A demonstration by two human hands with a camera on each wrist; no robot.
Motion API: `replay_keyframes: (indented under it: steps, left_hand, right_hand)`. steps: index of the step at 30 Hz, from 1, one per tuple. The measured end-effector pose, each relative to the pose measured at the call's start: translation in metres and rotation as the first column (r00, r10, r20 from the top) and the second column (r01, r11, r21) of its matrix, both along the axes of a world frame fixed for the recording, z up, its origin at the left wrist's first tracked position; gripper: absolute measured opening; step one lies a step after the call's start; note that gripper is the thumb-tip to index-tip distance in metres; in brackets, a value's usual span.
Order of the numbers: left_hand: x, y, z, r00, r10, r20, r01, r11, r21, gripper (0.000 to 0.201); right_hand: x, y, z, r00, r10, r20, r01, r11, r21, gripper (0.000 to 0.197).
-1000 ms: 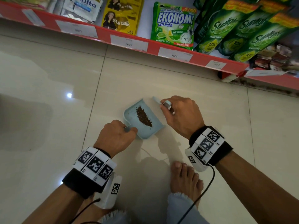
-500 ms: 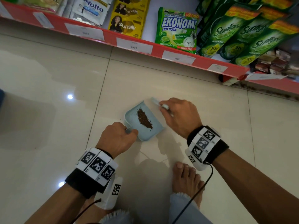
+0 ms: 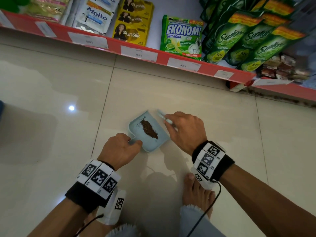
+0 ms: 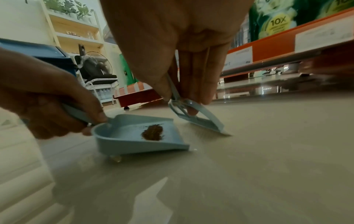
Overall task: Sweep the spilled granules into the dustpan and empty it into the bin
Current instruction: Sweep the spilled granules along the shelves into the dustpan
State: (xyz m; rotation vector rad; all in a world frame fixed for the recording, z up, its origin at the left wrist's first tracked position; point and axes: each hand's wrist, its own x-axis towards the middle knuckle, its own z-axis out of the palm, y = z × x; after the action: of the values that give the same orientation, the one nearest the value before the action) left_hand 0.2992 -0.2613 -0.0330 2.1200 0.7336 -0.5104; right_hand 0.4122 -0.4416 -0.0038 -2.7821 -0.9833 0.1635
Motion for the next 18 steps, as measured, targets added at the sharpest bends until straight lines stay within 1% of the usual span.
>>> replay_keyframes:
  steps: [1, 3, 5, 7, 9, 11, 13, 14, 18]
  left_hand:
    - [0.000, 0.001, 0.000, 1.000, -0.007, 0.004, 0.007, 1.000, 0.002, 0.045]
    - [0.000, 0.001, -0.001, 1.000, -0.011, 0.018, 0.011, 1.000, 0.003, 0.045]
    - [0.000, 0.000, -0.001, 0.998, -0.014, 0.058, 0.014, 1.000, -0.002, 0.046]
    - [0.001, -0.002, -0.002, 0.993, -0.001, 0.116, 0.004, 1.000, -0.020, 0.042]
    - [0.002, -0.004, -0.003, 0.988, 0.026, 0.155, -0.016, 0.998, -0.060, 0.039]
    - [0.005, -0.007, -0.003, 0.982, 0.047, 0.182, -0.028, 0.994, -0.103, 0.038]
    - [0.012, -0.012, 0.000, 0.978, 0.046, 0.205, -0.020, 0.992, -0.125, 0.039]
    - [0.017, -0.016, 0.002, 0.976, 0.037, 0.216, -0.007, 0.991, -0.136, 0.037]
    - [0.048, -0.039, 0.014, 0.968, -0.002, 0.249, 0.054, 0.978, -0.201, 0.025]
  right_hand:
    - [-0.004, 0.000, -0.001, 0.999, 0.029, -0.031, -0.029, 1.000, 0.005, 0.031]
    - [-0.013, 0.001, -0.001, 0.996, 0.041, -0.078, -0.037, 0.998, 0.043, 0.031]
    - [-0.017, 0.001, -0.001, 0.995, 0.014, -0.097, -0.007, 0.997, 0.078, 0.032]
    - [-0.016, 0.000, 0.000, 0.994, -0.027, -0.104, 0.040, 0.992, 0.120, 0.032]
    - [-0.014, -0.003, 0.004, 0.994, -0.059, -0.087, 0.075, 0.980, 0.185, 0.030]
    - [-0.012, -0.010, 0.012, 0.996, -0.085, -0.017, 0.087, 0.963, 0.255, 0.026]
    - [-0.009, -0.020, 0.021, 0.992, -0.125, 0.028, 0.109, 0.937, 0.333, 0.021]
    - [-0.007, -0.027, 0.025, 0.989, -0.149, 0.016, 0.133, 0.919, 0.372, 0.019]
    - [0.009, -0.062, 0.042, 0.964, -0.244, -0.109, 0.265, 0.827, 0.496, 0.024]
